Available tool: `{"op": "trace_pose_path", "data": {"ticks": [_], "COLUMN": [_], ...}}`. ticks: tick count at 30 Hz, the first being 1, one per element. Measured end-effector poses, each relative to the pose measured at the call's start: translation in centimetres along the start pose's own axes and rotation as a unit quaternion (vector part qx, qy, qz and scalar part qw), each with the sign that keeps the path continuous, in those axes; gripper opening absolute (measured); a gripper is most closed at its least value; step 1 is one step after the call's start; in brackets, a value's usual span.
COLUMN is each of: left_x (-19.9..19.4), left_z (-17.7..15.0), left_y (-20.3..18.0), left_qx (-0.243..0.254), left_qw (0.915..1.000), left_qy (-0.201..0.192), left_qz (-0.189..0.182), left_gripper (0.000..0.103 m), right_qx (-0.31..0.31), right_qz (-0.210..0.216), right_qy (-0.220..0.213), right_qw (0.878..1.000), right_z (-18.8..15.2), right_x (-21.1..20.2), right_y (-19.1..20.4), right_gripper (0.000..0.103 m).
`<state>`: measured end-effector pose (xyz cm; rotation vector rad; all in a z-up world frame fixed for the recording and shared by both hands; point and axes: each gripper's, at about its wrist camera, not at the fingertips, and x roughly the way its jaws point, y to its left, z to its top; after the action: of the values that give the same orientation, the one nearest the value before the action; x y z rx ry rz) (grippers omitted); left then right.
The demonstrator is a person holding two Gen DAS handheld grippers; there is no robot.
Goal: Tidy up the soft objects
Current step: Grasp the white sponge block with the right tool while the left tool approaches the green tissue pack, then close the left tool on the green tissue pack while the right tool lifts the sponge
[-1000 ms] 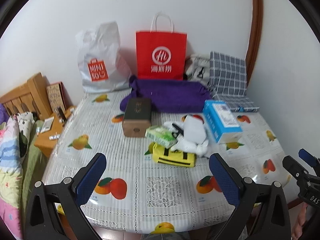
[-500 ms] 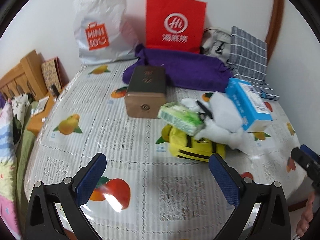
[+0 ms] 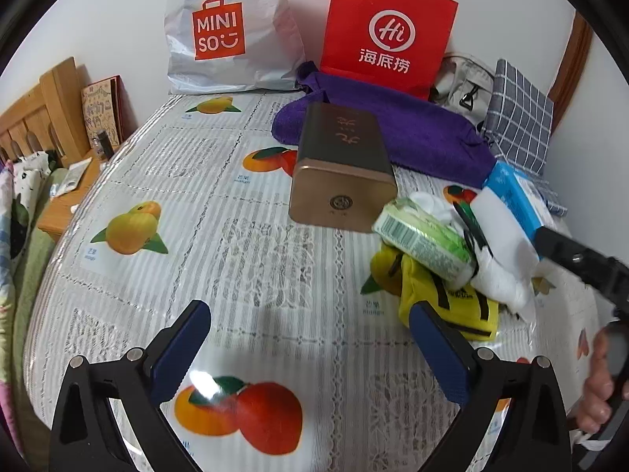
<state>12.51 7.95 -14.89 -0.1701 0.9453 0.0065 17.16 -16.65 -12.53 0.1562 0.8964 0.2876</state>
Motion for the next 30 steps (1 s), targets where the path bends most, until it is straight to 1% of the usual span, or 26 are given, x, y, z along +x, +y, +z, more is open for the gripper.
{"op": "trace_pose_path", "data": {"ticks": [4, 7, 8, 9, 10, 11, 13, 16, 20, 22, 24, 26, 29, 30], "left_x": [0.9, 1.4, 1.6, 1.7, 1.8, 1.9, 2.0, 2.1, 2.1, 2.2, 2.5, 3.2, 3.8, 4.0], "left_z": [0.4, 0.4, 0.4, 0.4, 0.5, 0.5, 0.6, 0.9, 1.9, 2.3, 2.8, 3.3, 3.7, 3.8], "left_y": [-0.2, -0.5, -0.6, -0.7, -0.8, -0.9, -1.5, -2.2, -3.3, -3.6, -4.1, -4.3, -4.0, -3.9], "left_qx": [0.005, 0.007, 0.007, 0.007, 0.006, 0.007, 0.012, 0.017, 0.009, 0.01, 0.014, 0.01, -0.009, -0.017], "left_qw": [0.9999, 0.9994, 0.9991, 0.999, 0.9988, 0.9986, 0.998, 0.9973, 0.9958, 0.9958, 0.9967, 0.9975, 0.9973, 0.9969], "left_qy": [0.002, 0.001, 0.002, 0.001, 0.0, -0.002, -0.004, -0.004, -0.007, -0.01, -0.011, -0.004, 0.003, 0.006], "left_qz": [-0.013, -0.034, -0.041, -0.045, -0.048, -0.052, -0.061, -0.072, -0.091, -0.091, -0.079, -0.069, -0.073, -0.077], "left_gripper": [0.102, 0.102, 0.102, 0.102, 0.102, 0.102, 0.102, 0.102, 0.102, 0.102, 0.102, 0.102, 0.101, 0.1], "right_qx": [0.02, 0.03, 0.03, 0.03, 0.029, 0.024, 0.015, -0.001, 0.001, 0.001, -0.002, -0.009, -0.019, -0.021], "right_qz": [0.005, 0.012, 0.01, 0.008, 0.011, 0.019, 0.024, 0.023, 0.03, 0.028, 0.021, 0.011, -0.011, -0.018], "right_qy": [0.018, 0.03, 0.033, 0.033, 0.034, 0.041, 0.047, 0.034, 0.011, -0.003, -0.015, -0.023, -0.024, -0.023], "right_qw": [1.0, 0.999, 0.999, 0.999, 0.999, 0.999, 0.998, 0.999, 0.999, 1.0, 1.0, 1.0, 0.999, 0.999], "right_z": [0.6, 1.0, 1.1, 1.2, 1.3, 1.3, 1.3, 1.1, 0.8, 0.5, 0.0, -0.7, -2.2, -2.8], "right_x": [2.2, 3.6, 4.1, 4.4, 4.5, 4.8, 5.0, 3.9, 1.4, -0.2, -1.8, -3.0, -4.5, -5.0], "right_y": [0.0, -0.1, -0.1, -0.3, -0.4, -0.5, -0.5, -0.5, -1.1, -1.8, -2.6, -3.3, -4.6, -5.1], "right_gripper": [0.093, 0.093, 0.091, 0.08, 0.063, 0.06, 0.06, 0.06, 0.06, 0.06, 0.06, 0.06, 0.06, 0.06]}}
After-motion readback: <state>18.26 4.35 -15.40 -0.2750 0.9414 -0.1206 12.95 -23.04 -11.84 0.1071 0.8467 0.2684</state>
